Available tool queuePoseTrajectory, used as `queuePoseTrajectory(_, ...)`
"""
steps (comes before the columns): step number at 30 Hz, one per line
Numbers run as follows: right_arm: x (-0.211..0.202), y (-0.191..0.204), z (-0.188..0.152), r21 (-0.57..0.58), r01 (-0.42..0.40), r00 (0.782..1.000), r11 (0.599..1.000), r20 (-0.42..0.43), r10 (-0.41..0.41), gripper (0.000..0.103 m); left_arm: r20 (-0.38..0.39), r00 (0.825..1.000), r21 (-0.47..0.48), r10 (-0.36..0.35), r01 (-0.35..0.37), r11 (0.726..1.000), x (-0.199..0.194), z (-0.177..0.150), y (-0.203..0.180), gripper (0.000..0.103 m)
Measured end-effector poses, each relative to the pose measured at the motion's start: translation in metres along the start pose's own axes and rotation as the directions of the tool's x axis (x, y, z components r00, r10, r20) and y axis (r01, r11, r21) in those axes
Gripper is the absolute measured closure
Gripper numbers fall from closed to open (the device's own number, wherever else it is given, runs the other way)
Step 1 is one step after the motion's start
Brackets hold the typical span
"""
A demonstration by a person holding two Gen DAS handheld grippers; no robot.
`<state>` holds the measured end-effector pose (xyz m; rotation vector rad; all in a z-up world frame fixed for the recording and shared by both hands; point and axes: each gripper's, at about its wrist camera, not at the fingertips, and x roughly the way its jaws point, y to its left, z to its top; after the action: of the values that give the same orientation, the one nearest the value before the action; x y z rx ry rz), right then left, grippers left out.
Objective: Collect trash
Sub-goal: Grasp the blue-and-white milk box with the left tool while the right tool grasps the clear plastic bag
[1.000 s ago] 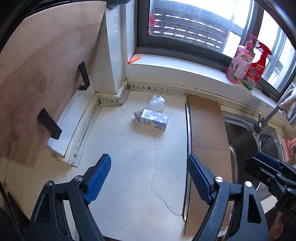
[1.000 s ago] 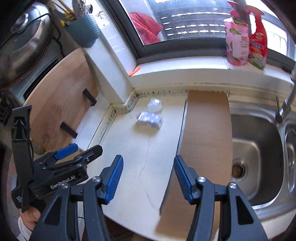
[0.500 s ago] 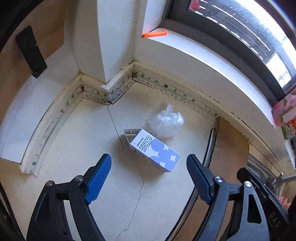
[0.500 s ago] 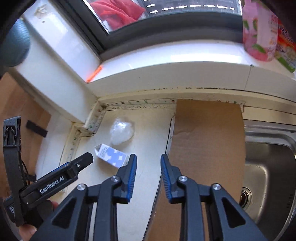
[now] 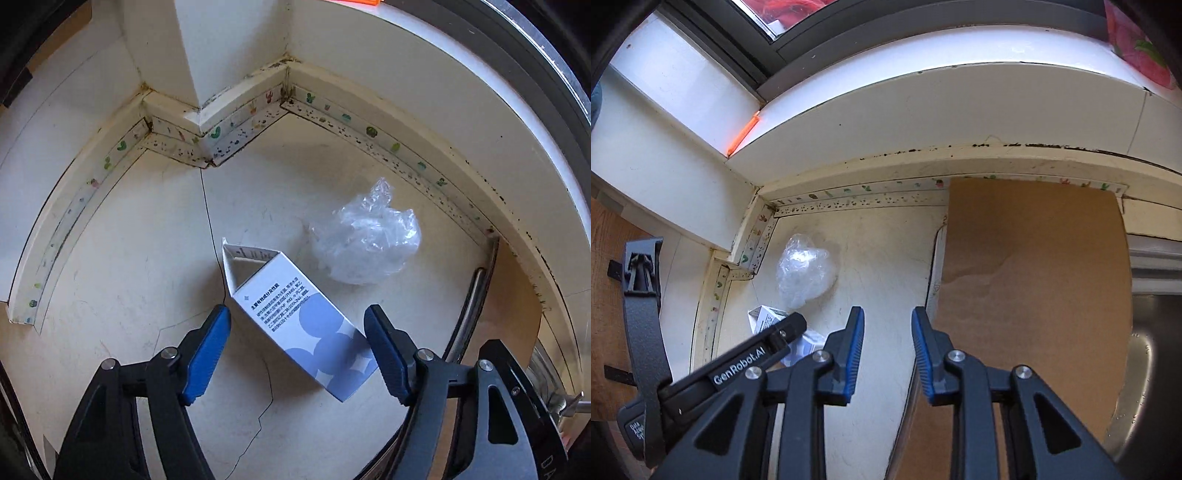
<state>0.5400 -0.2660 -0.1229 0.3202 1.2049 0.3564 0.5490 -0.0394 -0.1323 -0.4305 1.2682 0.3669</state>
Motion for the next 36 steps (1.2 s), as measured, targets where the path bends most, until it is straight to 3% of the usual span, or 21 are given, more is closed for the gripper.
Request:
queuePoseTrajectory(5,0.009,0.011,0.002,-0.006,-0.047,0.999,0.999,-0.004,0.047,0.075,-0.003,0.999,-0.014,-0.045,0.045,0.999,0.003,-0.006,0.021,0.070)
queuePoseTrajectory(9,0.015,0.024,0.005,0.004,-0.084,0.996,0.996,-0.011,0.084,0.060,0.036,0.999,0.026,-0.017,0.016,1.000,-0.004,-0.002,0.037,0.070)
queuePoseTrajectory(17,0.041,0.046,0.015,0.026,-0.125,0.992,0.992,-0.003,0.125,0.058,0.204,0.975,0.141,0.086,-0.117,0.983,-0.031,0.012,0.046,0.070)
queuePoseTrajectory(22,0.053,0.054,0.020,0.038,-0.129,0.992,0.991,0.018,0.129,0.043,0.241,0.966,0.167,0.091,-0.133,0.977,-0.034,0.011,0.046,0.070)
queuePoseTrajectory(32,0.087,0.063,0.029,0.015,-0.086,0.996,0.996,-0.007,0.086,0.043,0.228,0.973,0.195,0.039,-0.085,0.977,-0.040,0.007,0.049,0.070)
queuePoseTrajectory(36,0.090,0.067,0.024,-0.014,-0.085,0.996,0.996,-0.004,0.085,0.053,0.214,0.976,0.202,0.028,-0.073,0.977,-0.035,0.003,0.049,0.070)
